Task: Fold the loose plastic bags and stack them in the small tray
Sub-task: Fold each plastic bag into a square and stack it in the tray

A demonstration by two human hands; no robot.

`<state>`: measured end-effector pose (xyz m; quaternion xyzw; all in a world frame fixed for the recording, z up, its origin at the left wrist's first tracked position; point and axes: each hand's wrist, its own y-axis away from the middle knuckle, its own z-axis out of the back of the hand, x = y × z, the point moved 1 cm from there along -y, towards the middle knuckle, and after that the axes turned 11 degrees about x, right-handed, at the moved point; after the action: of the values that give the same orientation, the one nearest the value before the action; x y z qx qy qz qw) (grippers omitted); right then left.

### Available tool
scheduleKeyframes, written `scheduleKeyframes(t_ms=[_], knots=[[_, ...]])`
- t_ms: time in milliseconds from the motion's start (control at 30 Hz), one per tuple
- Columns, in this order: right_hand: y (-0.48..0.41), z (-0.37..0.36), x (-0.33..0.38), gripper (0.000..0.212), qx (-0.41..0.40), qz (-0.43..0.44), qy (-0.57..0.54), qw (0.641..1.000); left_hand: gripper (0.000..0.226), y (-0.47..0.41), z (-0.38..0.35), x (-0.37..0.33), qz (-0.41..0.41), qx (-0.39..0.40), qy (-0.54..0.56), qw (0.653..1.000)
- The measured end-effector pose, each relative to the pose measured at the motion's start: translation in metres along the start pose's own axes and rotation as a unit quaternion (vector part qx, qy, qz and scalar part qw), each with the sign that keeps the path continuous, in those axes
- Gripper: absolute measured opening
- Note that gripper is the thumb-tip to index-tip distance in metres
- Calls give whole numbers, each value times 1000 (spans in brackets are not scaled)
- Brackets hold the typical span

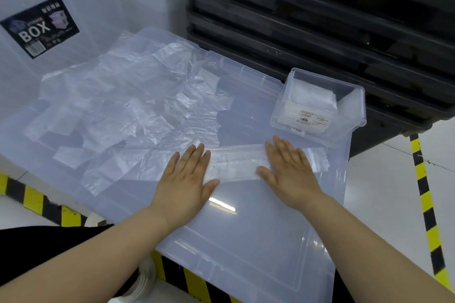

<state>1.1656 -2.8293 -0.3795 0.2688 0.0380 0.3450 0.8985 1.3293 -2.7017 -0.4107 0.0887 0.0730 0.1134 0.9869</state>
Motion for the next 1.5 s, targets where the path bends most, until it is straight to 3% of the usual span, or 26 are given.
scheduleKeyframes(t_ms=[100, 200, 333, 500, 567, 667, 767, 833, 900, 1033, 1167, 1267, 1367, 1433, 1500], knots=[[-1, 15, -6, 47, -60, -28, -3, 998, 49, -5, 5, 11, 14, -53, 51, 997], [-6, 19, -2, 38, -89, -21, -2, 996, 35, -11, 17, 14, 28, -80, 92, 992], [-9, 26, 1, 47, -61, -15, -26, 998, 48, -18, 35, 18, 45, 34, 100, 993], [-2, 32, 7, 41, 25, 25, -3, 999, 52, -19, 48, 23, 73, 179, 118, 974], [2, 31, 9, 34, 53, 30, 20, 998, 44, -16, 51, 24, 75, 213, 88, 970], [6, 31, 11, 6, 77, 41, 30, 996, 29, -13, 57, 26, 74, 241, 46, 967], [9, 31, 12, 34, 113, 53, 48, 991, 39, -10, 63, 26, 77, 258, 16, 963], [12, 32, 11, 37, 126, 63, 34, 989, 31, -7, 68, 28, 67, 252, 32, 965], [16, 34, 5, 37, 152, 68, -2, 986, 23, -5, 77, 32, 69, 239, 130, 960], [28, 41, -4, 33, 169, 54, -150, 973, 22, -3, 99, 37, 56, 168, 366, 913], [32, 41, 3, 17, 119, 43, -239, 963, 18, -23, 111, 39, 70, 71, 469, 878], [28, 30, 10, 35, 109, 16, -303, 947, 16, -51, 114, 36, 66, 21, 462, 884], [23, 17, 16, 35, 112, -28, -379, 918, 5, -79, 114, 24, 60, -26, 440, 896], [20, 15, 17, 34, 100, -56, -431, 895, 30, -93, 109, 16, 56, -54, 351, 933], [19, 15, 16, 35, 88, -78, -476, 872, 40, -94, 105, 8, 19, -76, 222, 972]])
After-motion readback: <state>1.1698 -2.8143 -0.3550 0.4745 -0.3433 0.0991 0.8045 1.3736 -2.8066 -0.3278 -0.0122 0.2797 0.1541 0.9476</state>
